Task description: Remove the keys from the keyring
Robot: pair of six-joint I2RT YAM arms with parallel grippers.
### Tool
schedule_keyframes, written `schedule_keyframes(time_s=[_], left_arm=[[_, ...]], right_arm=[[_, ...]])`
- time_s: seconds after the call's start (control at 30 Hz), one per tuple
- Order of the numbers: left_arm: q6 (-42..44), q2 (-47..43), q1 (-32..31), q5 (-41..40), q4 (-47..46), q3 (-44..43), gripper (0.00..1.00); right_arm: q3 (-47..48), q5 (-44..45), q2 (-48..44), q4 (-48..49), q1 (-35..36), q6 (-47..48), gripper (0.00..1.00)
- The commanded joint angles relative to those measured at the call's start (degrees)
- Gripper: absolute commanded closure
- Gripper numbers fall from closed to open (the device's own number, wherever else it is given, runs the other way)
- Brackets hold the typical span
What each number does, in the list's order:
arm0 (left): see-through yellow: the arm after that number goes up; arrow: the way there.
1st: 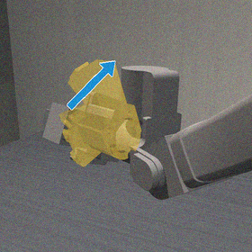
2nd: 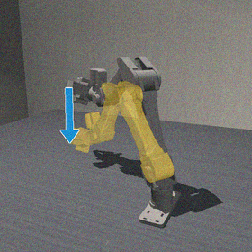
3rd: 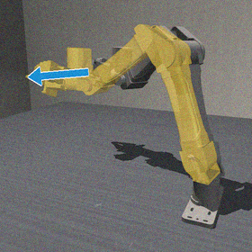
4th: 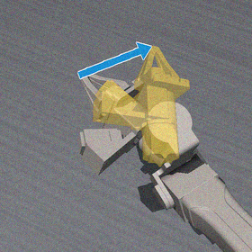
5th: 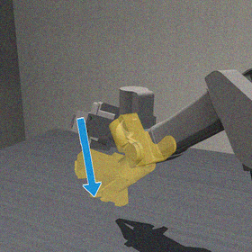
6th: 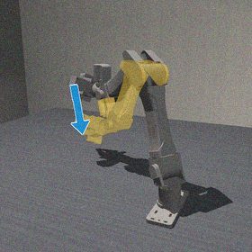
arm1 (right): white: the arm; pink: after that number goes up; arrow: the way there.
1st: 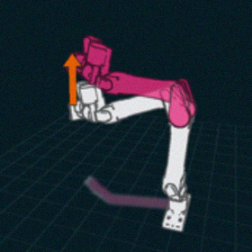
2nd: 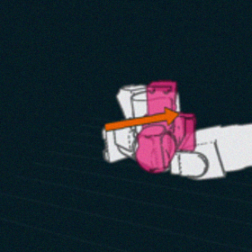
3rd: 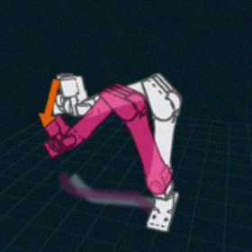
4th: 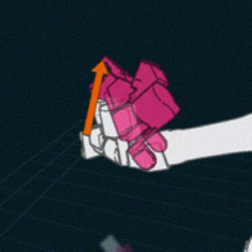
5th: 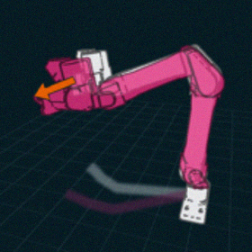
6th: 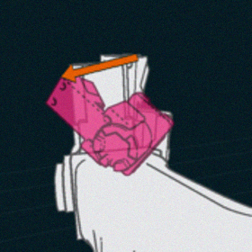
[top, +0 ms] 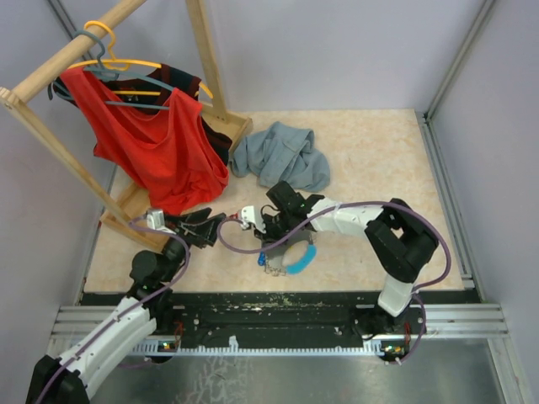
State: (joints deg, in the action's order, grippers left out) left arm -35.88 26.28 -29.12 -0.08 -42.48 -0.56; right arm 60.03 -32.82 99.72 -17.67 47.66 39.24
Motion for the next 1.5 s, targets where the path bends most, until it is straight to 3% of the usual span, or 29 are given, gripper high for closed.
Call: schedule_keyframes(time_s=[0.0,0.2,0.47,0.67,0.87,1.2,1.3,1.47], left_arm=[[1.7,-0.3,0.2,4.2,0.7,6.1,0.17],[2.4,5.7,0.2,13.8,-4.6,4.7,0.20],[3.7,25.5,0.2,31.4,-12.2,-3.2,0.40],[2.9,37.6,-0.1,39.5,-21.8,-6.9,0.45],[5.9,43.1,-3.4,42.3,-29.0,-9.4,0.45],[17.3,43.7,-12.3,36.7,-24.7,-15.0,0.45],[17.4,44.8,-13.1,36.1,-23.5,-16.7,0.53],[12.4,48.0,-14.4,38.2,-28.4,-18.0,0.55]], right_arm=[[3.6,-6.7,-4.1,-1.5,-2.8,-1.9,1.00],[3.0,-18.1,-9.6,-3.7,-8.3,0.0,1.00],[3.5,-23.5,-14.4,-5.6,-13.6,0.7,1.00],[4.4,-32.7,-18.1,-11.1,-18.8,6.2,1.00],[6.6,-37.8,-19.9,-20.3,-20.6,15.5,1.00],[10.1,-41.7,-21.5,-30.9,-20.9,25.0,1.00],[10.9,-42.1,-22.2,-32.8,-20.9,26.2,1.00],[11.9,-42.5,-23.0,-35.8,-21.0,28.4,1.00]])
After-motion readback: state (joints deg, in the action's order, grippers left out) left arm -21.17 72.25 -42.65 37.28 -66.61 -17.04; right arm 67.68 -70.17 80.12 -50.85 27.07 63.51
